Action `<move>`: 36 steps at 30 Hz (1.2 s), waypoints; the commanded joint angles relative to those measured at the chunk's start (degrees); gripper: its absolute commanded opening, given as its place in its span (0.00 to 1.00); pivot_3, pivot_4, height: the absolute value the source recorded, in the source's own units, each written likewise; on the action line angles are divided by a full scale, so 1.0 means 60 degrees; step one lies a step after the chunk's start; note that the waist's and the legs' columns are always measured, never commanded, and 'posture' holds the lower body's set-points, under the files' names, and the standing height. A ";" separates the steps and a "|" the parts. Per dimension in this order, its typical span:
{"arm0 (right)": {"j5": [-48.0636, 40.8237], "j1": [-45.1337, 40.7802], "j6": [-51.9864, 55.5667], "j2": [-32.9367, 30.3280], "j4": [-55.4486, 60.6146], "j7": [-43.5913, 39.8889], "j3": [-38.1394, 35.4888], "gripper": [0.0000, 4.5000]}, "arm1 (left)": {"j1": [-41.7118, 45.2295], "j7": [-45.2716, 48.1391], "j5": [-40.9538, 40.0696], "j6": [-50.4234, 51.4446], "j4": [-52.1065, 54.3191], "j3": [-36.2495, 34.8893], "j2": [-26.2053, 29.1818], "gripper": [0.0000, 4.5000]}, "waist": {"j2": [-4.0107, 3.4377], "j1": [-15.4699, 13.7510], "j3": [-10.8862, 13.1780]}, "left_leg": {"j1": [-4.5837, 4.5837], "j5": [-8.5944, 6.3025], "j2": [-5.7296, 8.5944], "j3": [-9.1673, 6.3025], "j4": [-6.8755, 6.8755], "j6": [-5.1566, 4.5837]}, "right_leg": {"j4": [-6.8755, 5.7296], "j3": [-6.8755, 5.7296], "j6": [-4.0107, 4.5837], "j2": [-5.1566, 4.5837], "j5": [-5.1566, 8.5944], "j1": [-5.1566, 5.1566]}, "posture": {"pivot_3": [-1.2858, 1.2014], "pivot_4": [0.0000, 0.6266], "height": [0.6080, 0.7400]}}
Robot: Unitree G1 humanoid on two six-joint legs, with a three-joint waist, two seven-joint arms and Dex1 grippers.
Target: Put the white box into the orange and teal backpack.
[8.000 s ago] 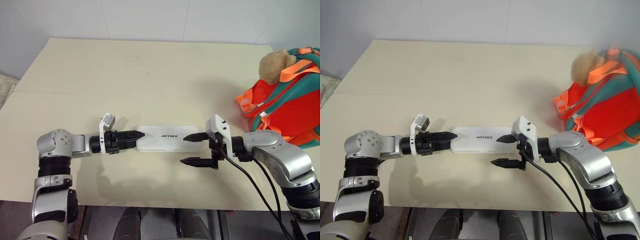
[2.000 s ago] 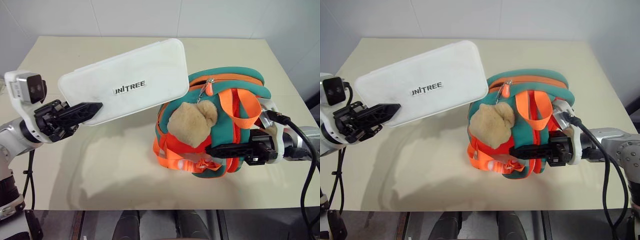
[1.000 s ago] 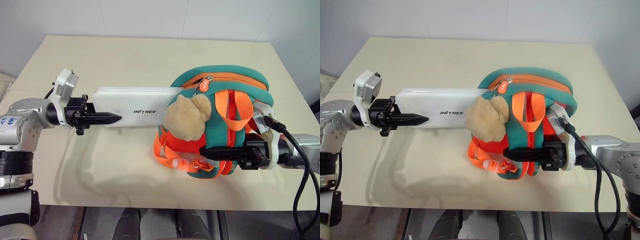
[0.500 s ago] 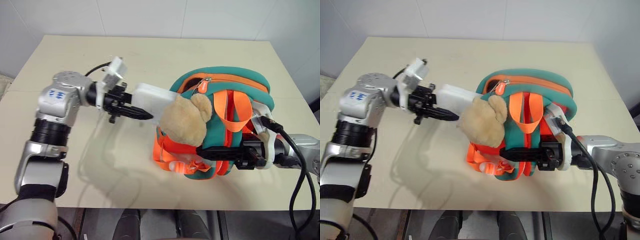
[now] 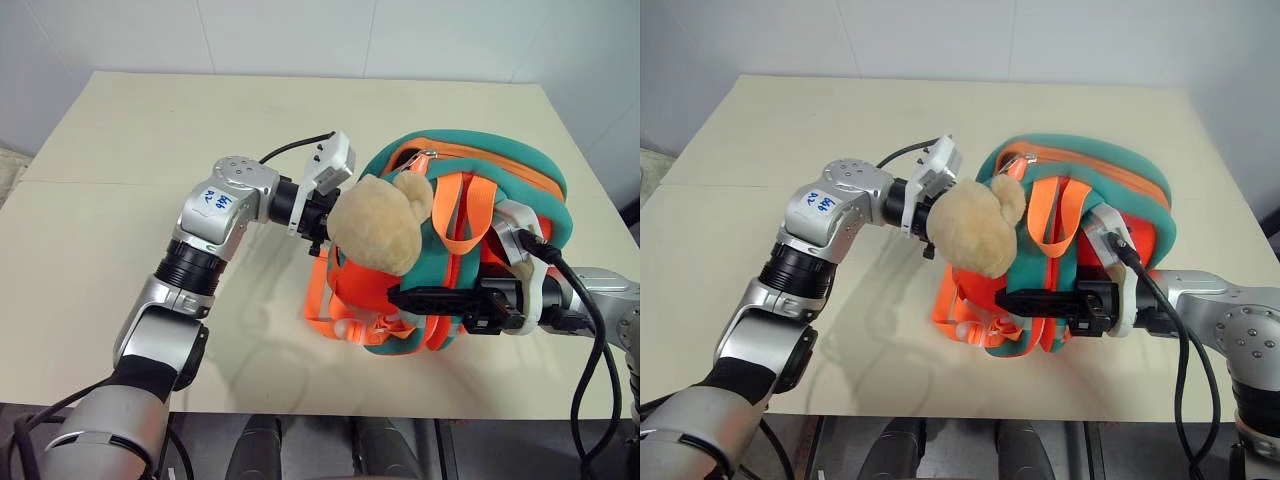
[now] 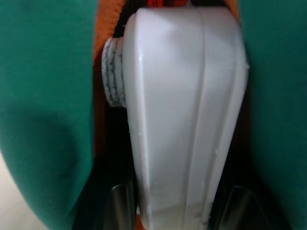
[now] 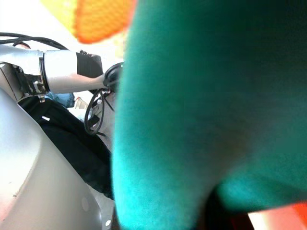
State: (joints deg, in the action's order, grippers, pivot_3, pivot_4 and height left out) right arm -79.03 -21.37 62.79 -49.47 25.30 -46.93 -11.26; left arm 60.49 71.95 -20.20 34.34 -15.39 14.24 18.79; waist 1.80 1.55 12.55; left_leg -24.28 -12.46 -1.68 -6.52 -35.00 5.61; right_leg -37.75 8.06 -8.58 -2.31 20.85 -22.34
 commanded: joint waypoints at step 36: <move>0.0567 -0.0656 -0.0148 0.0260 -0.0193 -0.0666 0.0667 0.00 | -0.1738 -0.0272 -0.4402 0.2299 0.4345 -0.2938 0.2614 0.99 | -0.0002 0.0096 -0.0001 | 0.0022 0.0003 -0.0011 -0.0003 -0.0009 -0.0002 | -0.0018 0.0006 -0.0002 0.0011 -0.0002 0.0010 | 0.52 0.24 1.00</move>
State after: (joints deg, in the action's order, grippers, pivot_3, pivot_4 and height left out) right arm -75.52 -24.49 62.40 -48.47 23.71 -50.02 -7.44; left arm 49.13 71.57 -45.87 48.16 8.62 -4.02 34.94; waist 1.79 2.13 12.54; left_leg -24.15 -12.44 -1.74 -6.54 -35.05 5.60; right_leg -37.85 8.09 -8.59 -2.25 20.84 -22.27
